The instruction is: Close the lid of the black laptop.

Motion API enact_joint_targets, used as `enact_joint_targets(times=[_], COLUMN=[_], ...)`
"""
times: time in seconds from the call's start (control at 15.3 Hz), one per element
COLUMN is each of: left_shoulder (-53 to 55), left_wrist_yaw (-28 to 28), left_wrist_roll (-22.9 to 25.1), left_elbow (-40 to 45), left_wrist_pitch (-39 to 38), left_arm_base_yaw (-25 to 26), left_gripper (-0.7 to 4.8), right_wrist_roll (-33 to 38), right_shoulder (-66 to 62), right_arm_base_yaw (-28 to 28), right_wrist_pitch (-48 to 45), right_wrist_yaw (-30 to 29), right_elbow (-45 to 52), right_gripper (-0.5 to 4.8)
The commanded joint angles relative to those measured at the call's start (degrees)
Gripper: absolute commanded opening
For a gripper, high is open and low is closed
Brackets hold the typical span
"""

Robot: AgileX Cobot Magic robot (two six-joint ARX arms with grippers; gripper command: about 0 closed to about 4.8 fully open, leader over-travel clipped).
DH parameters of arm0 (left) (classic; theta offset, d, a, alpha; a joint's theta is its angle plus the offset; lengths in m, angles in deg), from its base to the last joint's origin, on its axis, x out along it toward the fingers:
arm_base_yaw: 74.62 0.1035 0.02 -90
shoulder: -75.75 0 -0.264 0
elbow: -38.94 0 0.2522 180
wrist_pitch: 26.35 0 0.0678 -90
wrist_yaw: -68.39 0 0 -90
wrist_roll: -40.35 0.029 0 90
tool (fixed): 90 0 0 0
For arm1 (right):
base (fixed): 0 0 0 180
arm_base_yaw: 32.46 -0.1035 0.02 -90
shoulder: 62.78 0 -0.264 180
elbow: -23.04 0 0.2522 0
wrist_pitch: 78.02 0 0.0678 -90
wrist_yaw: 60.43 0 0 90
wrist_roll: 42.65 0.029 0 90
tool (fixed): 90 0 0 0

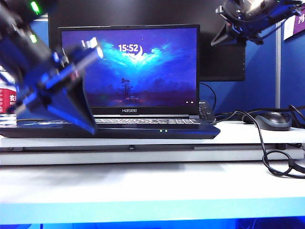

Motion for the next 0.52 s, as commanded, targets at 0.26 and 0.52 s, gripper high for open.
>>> enact_joint_targets(times=[0.26,0.52], left_shoulder=[6.08,6.38], left_wrist_yaw=[1.09,2.82], left_wrist_roll=[0.04,0.37], left_elbow=[-0.15,-0.15], left_wrist_pitch=[4.59,7.13], left_arm_base_yaw=[-0.09,-0.09], left_gripper=[-0.05,-0.05], right_wrist_roll=[0.04,0.11], right_shoulder=[-1.6,-5.05], right_arm_base_yaw=[-0.31,-0.44], right_wrist_pitch=[-1.36,-1.01], right_wrist_yaw=[-10.43,-18.14], right_elbow=[-2.73,-5.03], right_gripper=[-0.01,-0.01])
